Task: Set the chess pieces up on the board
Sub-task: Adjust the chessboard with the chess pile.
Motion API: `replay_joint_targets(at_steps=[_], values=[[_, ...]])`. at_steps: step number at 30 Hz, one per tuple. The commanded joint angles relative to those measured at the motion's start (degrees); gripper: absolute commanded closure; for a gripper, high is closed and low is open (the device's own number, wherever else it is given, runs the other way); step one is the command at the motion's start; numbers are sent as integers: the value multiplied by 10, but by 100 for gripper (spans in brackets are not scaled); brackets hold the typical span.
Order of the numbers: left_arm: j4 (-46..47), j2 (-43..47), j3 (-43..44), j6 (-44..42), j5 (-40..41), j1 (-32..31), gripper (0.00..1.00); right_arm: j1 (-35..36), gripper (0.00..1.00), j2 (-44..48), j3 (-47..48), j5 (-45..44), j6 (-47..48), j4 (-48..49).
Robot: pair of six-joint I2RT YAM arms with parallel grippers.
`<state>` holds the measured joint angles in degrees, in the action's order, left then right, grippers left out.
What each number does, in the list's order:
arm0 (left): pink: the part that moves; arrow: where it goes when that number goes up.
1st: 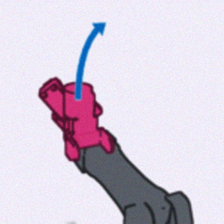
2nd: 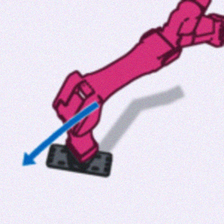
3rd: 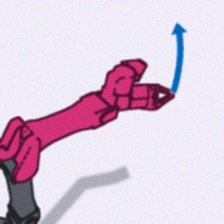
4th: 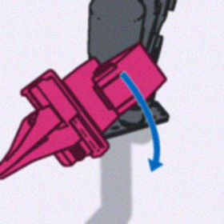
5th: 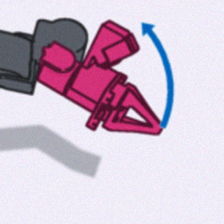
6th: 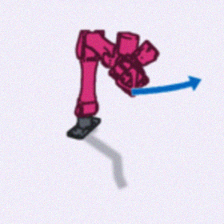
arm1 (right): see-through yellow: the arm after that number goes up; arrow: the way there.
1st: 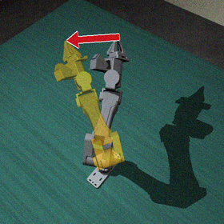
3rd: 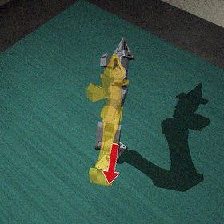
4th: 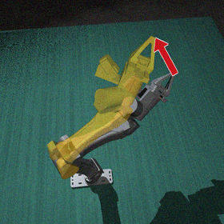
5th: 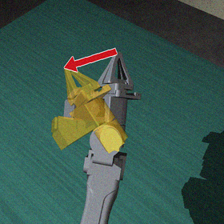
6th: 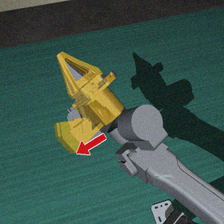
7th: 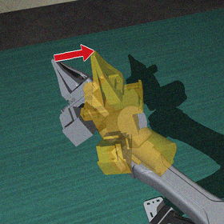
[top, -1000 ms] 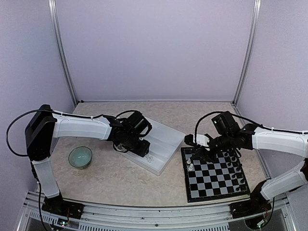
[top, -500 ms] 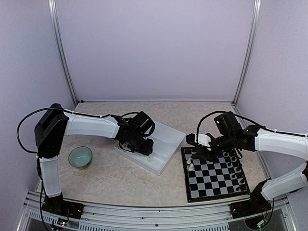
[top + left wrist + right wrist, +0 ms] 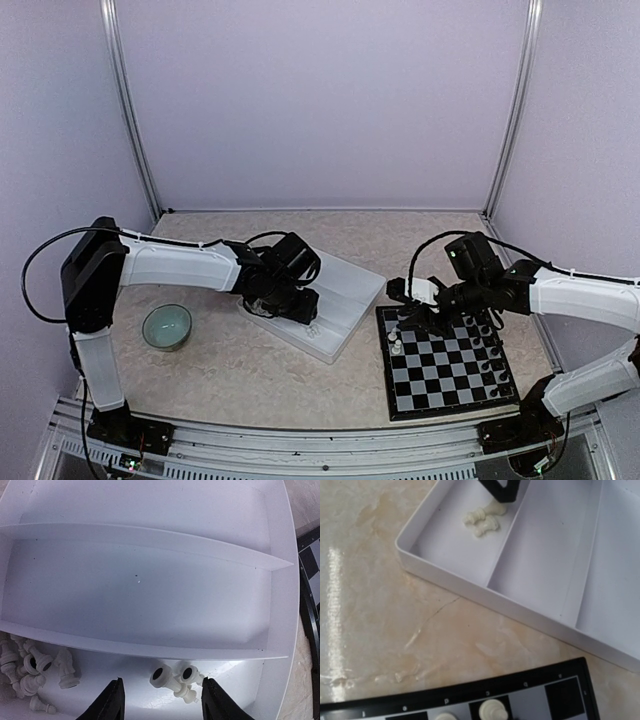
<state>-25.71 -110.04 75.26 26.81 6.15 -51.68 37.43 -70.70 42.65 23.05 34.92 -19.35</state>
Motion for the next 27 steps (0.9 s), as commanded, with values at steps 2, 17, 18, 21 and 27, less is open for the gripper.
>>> replay_joint_targets(at_steps=[2, 17, 18, 21, 27], values=[[12, 7, -5, 10, 11, 1, 50, -2, 71, 2, -3, 1, 2, 7], [17, -31, -8, 19, -11, 7, 55, -2, 71, -5, -4, 2, 5, 5], [20, -32, -11, 20, -13, 7, 55, -1, 71, -6, -4, 2, 5, 5], [25, -38, -13, 22, -17, 10, 55, -2, 71, -7, -5, 3, 6, 5], [27, -56, -12, 26, -23, 11, 57, -2, 71, -10, -3, 7, 5, 4]])
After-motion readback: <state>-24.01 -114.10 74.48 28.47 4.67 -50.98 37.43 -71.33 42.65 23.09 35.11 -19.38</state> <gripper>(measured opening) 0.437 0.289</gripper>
